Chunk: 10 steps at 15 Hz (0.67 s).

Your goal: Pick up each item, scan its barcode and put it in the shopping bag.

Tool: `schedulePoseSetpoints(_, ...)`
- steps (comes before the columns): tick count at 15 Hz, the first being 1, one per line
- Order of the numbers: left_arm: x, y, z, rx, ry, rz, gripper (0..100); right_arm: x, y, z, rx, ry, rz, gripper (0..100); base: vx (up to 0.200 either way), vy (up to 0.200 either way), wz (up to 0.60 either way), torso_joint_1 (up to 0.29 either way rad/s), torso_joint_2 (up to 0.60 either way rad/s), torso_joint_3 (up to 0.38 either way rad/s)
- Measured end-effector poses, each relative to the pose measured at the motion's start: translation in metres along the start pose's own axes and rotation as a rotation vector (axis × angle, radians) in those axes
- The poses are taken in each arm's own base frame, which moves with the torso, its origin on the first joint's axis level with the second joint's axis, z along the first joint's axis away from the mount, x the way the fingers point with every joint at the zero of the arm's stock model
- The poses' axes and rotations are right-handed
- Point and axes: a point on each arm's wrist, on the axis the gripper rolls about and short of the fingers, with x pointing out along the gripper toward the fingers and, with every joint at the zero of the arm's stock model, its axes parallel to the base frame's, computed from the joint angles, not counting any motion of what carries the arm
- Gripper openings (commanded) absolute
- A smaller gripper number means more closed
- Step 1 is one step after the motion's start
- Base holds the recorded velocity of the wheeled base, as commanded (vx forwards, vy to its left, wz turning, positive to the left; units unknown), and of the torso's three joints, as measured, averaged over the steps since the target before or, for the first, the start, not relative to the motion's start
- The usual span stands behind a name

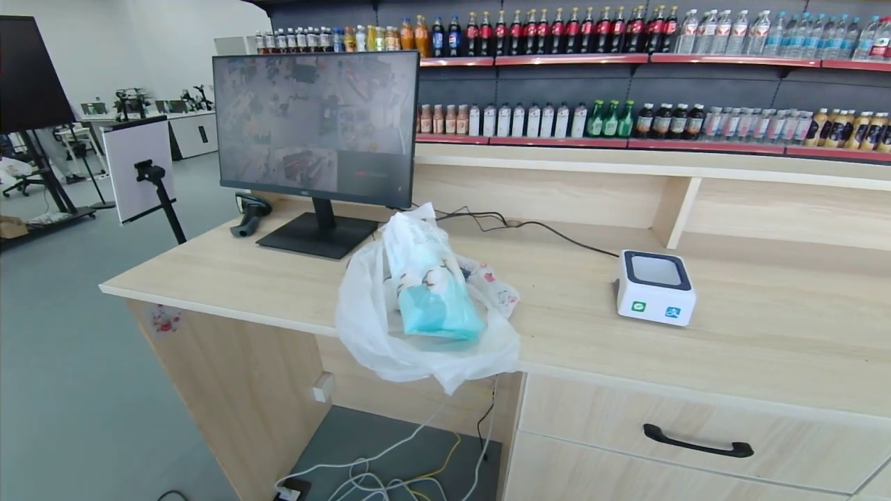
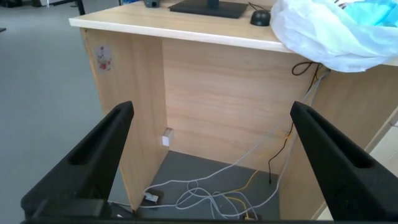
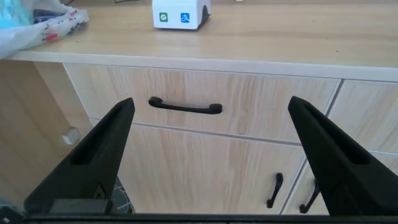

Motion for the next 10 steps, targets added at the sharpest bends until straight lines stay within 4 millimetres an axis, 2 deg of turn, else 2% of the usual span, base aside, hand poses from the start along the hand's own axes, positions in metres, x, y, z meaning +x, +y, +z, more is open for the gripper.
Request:
schedulePoseSetpoints(1,0.0000,0.0000,0.0000,0.000,0.000,-0.001,100,0.0000,0.0000,0.0000,0.009,0.000,0.000,100,0.000,-0.200,0.00,-0.002,0.00,0.002)
schedulePoseSetpoints(5,0.0000,0.0000,0.0000,0.000,0.000,0.000,100,0.0000,0.0000,0.0002,0.022,-0.001,0.000,100,0.000,-0.200,-0.60,0.005,0.00,0.004)
schedulePoseSetpoints(6,0.0000,0.0000,0.0000,0.000,0.000,0.000,100,0.0000,0.0000,0.0001,0.020,-0.001,0.000,100,0.000,0.000,-0.60,0.007,0.00,0.002)
schedulePoseSetpoints(10,0.0000,0.0000,0.0000,0.000,0.000,-0.001,100,0.0000,0.0000,0.0002,0.016,-0.002,-0.001,100,0.000,0.000,0.00,0.000,0.00,0.000)
